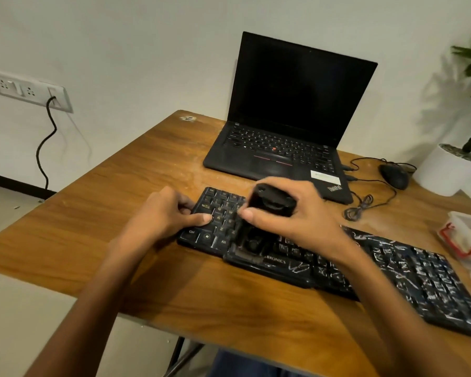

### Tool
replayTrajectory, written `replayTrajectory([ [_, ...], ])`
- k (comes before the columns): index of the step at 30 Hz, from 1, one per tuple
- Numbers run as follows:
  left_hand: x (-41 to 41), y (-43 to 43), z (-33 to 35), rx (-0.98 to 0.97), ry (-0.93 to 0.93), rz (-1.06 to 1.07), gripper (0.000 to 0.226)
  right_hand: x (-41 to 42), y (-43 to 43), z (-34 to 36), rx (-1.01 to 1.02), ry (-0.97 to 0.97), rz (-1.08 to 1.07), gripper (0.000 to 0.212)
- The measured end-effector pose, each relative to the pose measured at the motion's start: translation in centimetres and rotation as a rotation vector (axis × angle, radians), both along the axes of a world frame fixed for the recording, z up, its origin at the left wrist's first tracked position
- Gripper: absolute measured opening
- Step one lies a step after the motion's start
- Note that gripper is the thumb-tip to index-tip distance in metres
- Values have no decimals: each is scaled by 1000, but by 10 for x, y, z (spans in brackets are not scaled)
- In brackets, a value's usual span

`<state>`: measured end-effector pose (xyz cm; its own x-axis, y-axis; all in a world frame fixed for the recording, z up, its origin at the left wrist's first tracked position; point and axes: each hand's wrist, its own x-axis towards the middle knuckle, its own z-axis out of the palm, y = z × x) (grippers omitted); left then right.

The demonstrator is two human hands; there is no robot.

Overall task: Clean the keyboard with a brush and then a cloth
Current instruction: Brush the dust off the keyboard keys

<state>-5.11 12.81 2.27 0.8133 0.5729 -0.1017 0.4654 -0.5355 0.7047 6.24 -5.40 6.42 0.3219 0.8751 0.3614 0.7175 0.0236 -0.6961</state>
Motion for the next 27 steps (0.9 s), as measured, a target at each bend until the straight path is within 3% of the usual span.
replayTrajectory([
  [7,-2,-2,1,50,28,50,32,19,-55,4,-143,16,-85,35],
  [12,-2,-32,-1,441,-54,94,55,15,-48,6,-14,28,-85,34],
  [15,-1,-41,-4,445,-64,20,54,6,-27,-5,-46,32,-46,28],
  [20,-5,-38,-9,442,-86,-13,54,25,-28,-4,84,-28,-229,22],
  [24,-5,-38,-11,458,-80,-28,56,25,-28,-7,-53,52,-117,19],
  [27,-7,-37,-12,462,-88,-28,57,33,-31,-2,50,-38,-195,20],
])
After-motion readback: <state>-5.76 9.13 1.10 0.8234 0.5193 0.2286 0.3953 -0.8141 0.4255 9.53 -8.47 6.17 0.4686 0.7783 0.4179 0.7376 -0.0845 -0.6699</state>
